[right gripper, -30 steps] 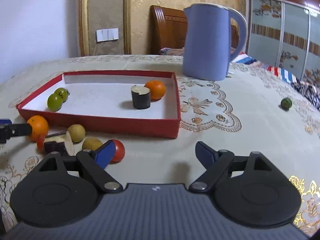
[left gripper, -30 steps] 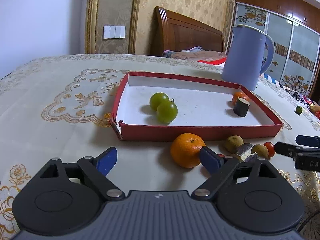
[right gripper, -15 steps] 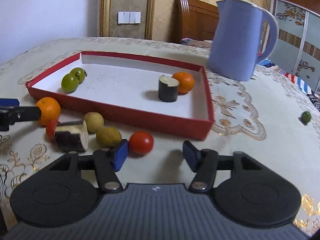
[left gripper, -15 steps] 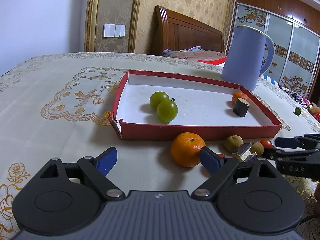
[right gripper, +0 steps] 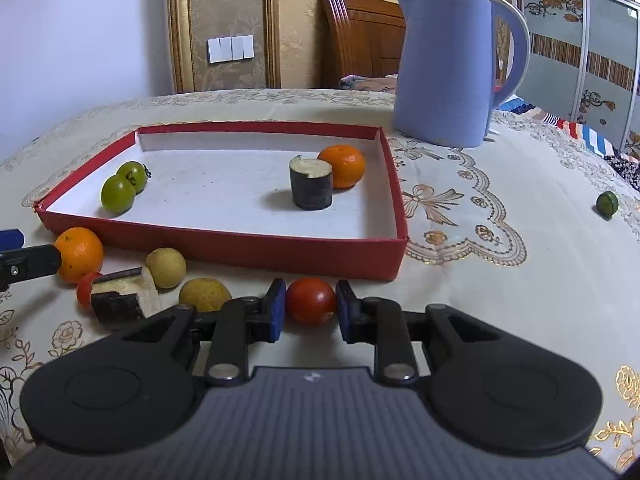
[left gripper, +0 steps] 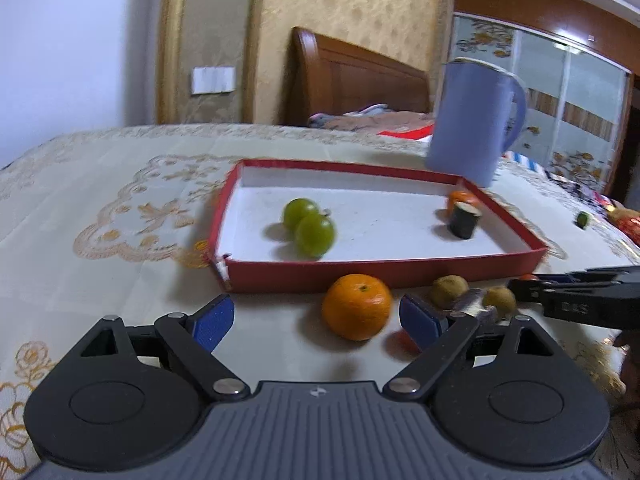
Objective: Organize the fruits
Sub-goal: 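Grasp the orange with the left tool while the right tool holds the cherry tomato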
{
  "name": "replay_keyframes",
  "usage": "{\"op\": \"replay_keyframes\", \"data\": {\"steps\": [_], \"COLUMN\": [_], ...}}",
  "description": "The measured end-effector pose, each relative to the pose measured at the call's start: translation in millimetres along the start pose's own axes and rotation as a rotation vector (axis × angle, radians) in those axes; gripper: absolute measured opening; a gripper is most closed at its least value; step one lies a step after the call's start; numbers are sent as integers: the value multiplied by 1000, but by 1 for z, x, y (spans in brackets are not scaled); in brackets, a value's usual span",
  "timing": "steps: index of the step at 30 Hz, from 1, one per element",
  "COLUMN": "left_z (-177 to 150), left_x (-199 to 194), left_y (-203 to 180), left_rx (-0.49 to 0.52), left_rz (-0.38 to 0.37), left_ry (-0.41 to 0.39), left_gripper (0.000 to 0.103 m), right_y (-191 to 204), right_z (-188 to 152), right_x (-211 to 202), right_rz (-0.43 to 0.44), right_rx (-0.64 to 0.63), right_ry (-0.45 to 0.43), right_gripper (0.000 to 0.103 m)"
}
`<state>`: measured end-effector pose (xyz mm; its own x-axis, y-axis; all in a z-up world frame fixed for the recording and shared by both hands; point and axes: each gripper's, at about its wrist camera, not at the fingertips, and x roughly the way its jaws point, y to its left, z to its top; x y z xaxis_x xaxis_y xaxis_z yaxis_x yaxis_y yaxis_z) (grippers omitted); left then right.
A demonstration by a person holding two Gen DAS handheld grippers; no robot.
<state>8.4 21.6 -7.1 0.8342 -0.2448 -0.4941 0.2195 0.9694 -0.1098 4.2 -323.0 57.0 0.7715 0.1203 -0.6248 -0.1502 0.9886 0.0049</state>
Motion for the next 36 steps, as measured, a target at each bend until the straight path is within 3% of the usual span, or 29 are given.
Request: {"op": "replay_keyframes", "data": {"steps": [8,11,15,18,21,24,26,30,31,36], "left_z": [5,7,12,16,15,12,9,5,5,5], "left_x": [12,16,22,27,30,28,23,26,31,31], "left_y": [-15,-17,-14,-8,-6,-8,-15,-26,-25,-17], "left_rx": [50,51,20,-32,-32,-13,36,109,107,62], "left_rz": [72,62,83,54,64,41,40,48,35,18], "left_ry": [45,73,117,158,156,134,95,102,132,121], "left_gripper": [90,90,90,90,90,78,60,54,54,51], "right_y": [-1,-2,-1,-1,0,0,-1,0,1,1], "right_z": [0,0,0,0,0,0,0,0,0,0], "right_x": [1,1,1,1,1,1,1,2,1,1], "right_rz": [0,6,0,0,-1,-3,0,-4,-6,-9], "right_rx": [3,15,6,5,4,-1,3,-4,-6,-10], "right_ry": [2,1,1,2,2,2,2,4,3,2], "right_gripper": [24,23,23,23,24,24,24,25,25,24]}}
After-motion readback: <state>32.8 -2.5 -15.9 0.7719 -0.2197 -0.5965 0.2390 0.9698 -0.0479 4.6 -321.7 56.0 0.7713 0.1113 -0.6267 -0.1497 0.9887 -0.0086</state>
